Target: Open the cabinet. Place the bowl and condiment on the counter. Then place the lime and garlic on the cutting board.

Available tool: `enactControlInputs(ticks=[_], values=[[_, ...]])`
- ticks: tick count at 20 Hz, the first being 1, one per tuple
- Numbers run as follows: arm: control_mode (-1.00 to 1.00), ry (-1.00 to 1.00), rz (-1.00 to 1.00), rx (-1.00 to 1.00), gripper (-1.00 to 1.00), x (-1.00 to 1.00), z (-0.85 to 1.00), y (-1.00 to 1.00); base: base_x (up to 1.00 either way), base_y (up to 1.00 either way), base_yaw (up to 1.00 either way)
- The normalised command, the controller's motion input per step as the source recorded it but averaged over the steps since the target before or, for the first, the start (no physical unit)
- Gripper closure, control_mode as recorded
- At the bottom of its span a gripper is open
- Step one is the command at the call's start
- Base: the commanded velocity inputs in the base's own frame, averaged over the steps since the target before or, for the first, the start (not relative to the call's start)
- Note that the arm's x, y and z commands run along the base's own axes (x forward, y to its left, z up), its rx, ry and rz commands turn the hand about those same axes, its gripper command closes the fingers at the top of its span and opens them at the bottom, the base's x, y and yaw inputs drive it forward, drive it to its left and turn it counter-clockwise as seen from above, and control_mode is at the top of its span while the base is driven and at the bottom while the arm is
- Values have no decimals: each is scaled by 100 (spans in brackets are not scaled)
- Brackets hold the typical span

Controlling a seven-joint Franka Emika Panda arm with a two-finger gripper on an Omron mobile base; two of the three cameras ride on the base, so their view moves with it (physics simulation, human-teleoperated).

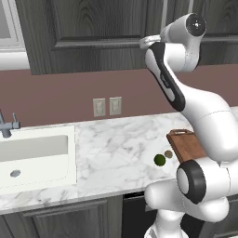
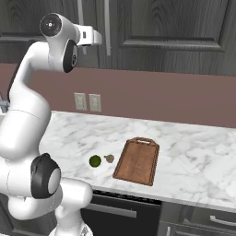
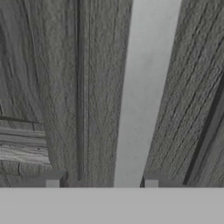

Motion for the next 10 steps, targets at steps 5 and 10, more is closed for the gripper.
enactControlInputs(ticks=[5, 10], values=[[-100, -1, 0, 0, 100, 22, -4, 0, 0, 0, 0], [-100, -5, 0, 1, 100, 7, -1, -28, 0, 0, 0]])
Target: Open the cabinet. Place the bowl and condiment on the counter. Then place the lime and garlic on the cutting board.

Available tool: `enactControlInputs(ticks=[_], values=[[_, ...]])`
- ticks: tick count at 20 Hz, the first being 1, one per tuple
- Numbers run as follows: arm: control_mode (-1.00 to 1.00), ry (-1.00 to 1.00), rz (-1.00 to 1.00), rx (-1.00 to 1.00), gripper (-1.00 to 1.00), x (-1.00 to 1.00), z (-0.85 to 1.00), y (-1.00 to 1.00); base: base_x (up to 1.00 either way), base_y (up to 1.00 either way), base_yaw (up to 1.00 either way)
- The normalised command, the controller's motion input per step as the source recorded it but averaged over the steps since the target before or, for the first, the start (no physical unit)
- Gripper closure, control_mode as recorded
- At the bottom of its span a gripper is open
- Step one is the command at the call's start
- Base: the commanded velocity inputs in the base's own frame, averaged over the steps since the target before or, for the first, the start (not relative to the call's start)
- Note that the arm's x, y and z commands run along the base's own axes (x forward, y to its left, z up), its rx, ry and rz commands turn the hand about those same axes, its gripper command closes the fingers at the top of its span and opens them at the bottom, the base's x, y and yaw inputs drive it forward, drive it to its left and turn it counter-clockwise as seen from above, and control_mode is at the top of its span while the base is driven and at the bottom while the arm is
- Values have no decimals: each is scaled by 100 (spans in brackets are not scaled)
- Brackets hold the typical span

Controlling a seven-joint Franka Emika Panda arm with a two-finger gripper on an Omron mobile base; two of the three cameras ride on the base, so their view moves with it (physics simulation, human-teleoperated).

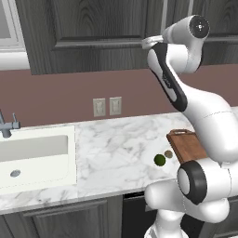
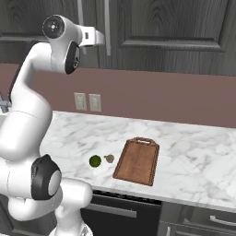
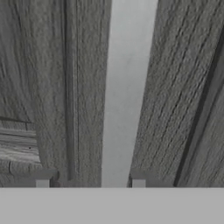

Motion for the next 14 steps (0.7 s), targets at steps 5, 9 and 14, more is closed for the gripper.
enactControlInputs(ticks=[5, 9, 14], values=[[-100, 0, 0, 6, 100, 0, -9, -45, 0, 0, 0], [-100, 0, 0, 2, 100, 4, -7, -19, 0, 0, 0], [-100, 0, -5, 0, 100, -2, 0, 0, 0, 0, 0]])
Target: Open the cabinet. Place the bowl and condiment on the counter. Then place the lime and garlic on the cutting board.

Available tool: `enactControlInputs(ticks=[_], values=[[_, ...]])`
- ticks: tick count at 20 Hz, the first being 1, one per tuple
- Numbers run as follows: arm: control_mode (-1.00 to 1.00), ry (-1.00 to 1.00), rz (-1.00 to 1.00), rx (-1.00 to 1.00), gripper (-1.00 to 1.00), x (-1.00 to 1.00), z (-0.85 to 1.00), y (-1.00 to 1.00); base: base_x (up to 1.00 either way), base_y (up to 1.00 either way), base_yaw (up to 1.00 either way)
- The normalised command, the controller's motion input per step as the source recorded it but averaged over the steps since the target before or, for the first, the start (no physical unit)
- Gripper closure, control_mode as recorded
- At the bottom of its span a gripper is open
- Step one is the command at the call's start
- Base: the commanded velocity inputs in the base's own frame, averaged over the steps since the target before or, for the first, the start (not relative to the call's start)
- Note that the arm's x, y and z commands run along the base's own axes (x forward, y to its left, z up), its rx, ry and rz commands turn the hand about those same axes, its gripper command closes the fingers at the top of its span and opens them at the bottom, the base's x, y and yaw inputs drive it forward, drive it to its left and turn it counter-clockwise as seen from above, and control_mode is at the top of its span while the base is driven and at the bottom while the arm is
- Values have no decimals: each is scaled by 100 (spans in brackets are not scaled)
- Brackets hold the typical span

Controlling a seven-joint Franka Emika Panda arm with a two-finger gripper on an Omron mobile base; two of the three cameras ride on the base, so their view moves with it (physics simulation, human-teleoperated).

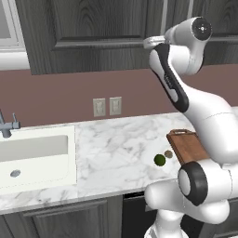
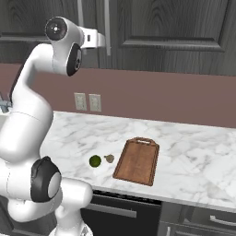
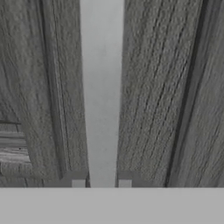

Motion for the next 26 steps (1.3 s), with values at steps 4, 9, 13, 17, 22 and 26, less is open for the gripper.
enactControlInputs(ticks=[4, 9, 13, 17, 22, 26], values=[[-100, 0, -1, 0, 100, -35, 0, 0, 0, 0, 0], [-100, -2, 0, 2, 100, -41, 0, 19, 0, 0, 0], [-100, -6, 0, 1, 100, -51, 0, 21, 0, 0, 0], [-100, -10, -1, 0, 100, -52, 0, 34, 0, 0, 0], [-100, -9, -4, 0, 100, -46, 0, 39, 0, 0, 0], [-100, -5, -6, 0, 100, -33, 0, 47, 0, 0, 0]])
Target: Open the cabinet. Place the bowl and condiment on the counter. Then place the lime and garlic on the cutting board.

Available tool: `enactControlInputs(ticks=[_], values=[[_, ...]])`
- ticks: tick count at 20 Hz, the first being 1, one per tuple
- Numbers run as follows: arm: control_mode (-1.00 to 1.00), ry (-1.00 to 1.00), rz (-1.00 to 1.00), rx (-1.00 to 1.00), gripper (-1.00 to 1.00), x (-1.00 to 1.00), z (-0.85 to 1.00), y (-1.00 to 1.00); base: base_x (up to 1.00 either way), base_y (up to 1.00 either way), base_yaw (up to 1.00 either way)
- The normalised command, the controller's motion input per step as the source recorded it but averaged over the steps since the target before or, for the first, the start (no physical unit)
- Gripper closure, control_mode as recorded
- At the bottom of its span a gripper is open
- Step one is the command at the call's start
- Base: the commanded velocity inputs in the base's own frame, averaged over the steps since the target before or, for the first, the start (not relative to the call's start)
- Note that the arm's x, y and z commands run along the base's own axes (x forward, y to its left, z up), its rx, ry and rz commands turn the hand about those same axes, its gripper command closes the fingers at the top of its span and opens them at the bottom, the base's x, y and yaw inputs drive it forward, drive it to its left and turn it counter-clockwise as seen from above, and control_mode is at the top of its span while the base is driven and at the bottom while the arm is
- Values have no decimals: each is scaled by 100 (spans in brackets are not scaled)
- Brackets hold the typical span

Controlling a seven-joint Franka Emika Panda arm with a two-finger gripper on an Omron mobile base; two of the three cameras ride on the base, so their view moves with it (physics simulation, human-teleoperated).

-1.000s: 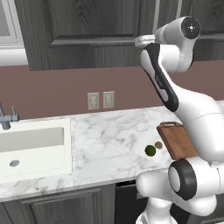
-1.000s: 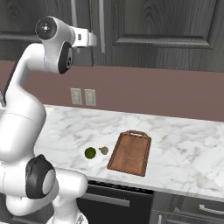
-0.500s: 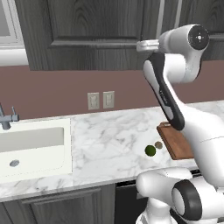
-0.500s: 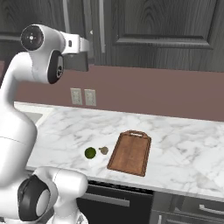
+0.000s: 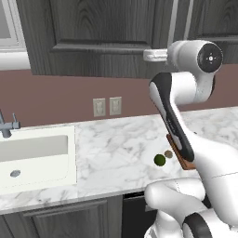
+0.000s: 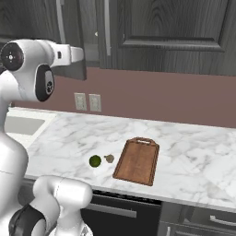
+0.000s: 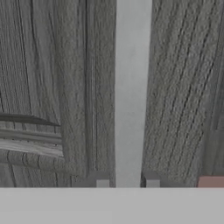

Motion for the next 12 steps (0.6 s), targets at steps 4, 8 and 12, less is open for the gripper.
enactControlInputs(ticks=[4, 8, 12], values=[[-100, -1, -11, 0, 100, -29, 0, 49, 0, 0, 0], [-100, 0, -14, 0, 100, -29, 0, 47, 0, 0, 0], [-100, 0, -13, 0, 100, -29, 0, 51, 0, 0, 0]])
